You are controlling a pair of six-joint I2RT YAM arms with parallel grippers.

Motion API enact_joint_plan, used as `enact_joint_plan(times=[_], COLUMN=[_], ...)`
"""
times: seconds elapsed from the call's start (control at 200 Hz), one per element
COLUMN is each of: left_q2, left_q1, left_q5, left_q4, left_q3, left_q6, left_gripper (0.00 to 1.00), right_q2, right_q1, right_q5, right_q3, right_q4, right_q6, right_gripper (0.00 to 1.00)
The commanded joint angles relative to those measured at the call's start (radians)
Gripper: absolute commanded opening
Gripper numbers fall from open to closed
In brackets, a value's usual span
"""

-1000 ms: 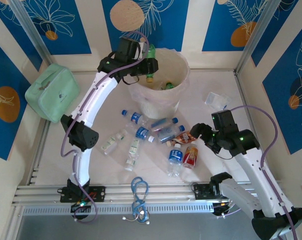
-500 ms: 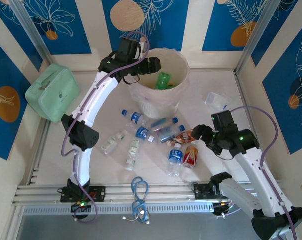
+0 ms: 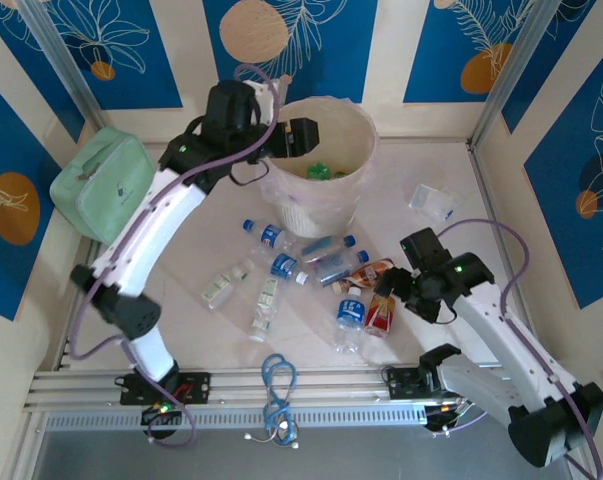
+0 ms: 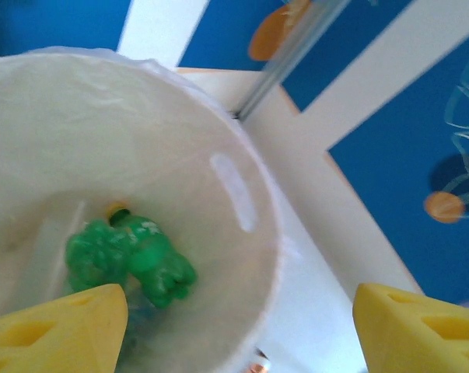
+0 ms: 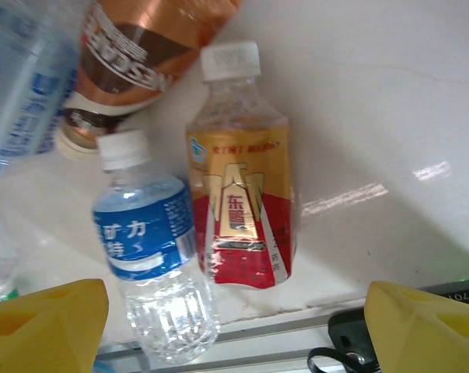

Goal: Put the plastic bottles in the bin

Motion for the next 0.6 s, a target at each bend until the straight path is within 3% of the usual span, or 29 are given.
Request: enact_joint_plan(times=[0.0,0.33,0.595], left_q2=[-0.140,-0.469,-0.554], left_q1=[-0.017,-0.050,-0.108], left_q5=[0.063,0.076,0.051], left_q4=[0.144,0.193,0.231], left_q3=[-0.214,-0.776,-0.976], left_q6=[-0.011,-0.067,-0.130], left_gripper=[0.76,0.74,0.74], right_q2=[0.039,0.182,0.319], right_q1=[0.015,0.015,0.006], right_q5=[-0.011,-0.041,-0.030], right_q3=[-0.022,-0.062,-0.064], right_q4=[0.030,0.150,0.208], right_q6=[0.021,-0.007,-0.033], right_gripper=[0.86,0.83,0.83])
